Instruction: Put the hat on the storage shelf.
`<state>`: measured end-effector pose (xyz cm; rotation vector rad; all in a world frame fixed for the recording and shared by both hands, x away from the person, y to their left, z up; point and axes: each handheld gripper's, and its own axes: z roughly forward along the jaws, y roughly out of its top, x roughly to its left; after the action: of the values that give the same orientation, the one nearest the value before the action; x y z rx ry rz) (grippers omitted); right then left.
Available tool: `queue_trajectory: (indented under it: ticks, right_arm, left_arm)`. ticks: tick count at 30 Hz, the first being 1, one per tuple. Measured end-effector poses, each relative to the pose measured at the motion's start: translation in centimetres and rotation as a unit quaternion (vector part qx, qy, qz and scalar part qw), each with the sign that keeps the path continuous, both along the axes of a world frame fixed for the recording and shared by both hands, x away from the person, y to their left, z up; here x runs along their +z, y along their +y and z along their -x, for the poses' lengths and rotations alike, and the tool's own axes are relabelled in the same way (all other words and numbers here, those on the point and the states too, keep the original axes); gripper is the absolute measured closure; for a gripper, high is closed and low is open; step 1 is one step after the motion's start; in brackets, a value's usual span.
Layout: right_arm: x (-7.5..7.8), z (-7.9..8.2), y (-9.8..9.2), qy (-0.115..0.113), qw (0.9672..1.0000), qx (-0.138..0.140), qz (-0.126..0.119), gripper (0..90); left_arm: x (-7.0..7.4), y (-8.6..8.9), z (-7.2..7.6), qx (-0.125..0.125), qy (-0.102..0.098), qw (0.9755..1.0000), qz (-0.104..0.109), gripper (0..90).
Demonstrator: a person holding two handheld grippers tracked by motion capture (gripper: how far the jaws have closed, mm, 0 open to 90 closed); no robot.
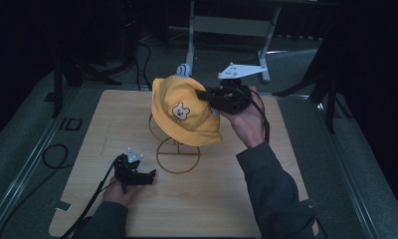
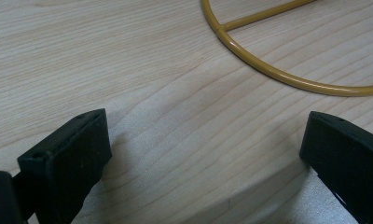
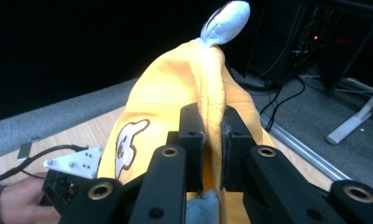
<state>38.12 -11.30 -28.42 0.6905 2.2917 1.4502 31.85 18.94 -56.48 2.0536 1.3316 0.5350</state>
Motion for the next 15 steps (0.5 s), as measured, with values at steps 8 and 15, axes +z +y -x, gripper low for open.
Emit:
queue_trajectory:
  ticks: [8, 15]
  right_arm:
    - [-1.3, -0.7, 2.0, 0.012, 0.9997, 0.004, 0.021, 81.7]
    - [-2.5, -0.9, 4.4, 0.011, 0.9984, 0.004, 0.055, 81.7]
  left_arm:
    - [0.0, 0.0, 0.0, 0.001, 0.000, 1.0000, 0.001, 1.9]
    - [0.0, 0.0, 0.0, 0.001, 0.000, 1.0000, -0.001, 1.9]
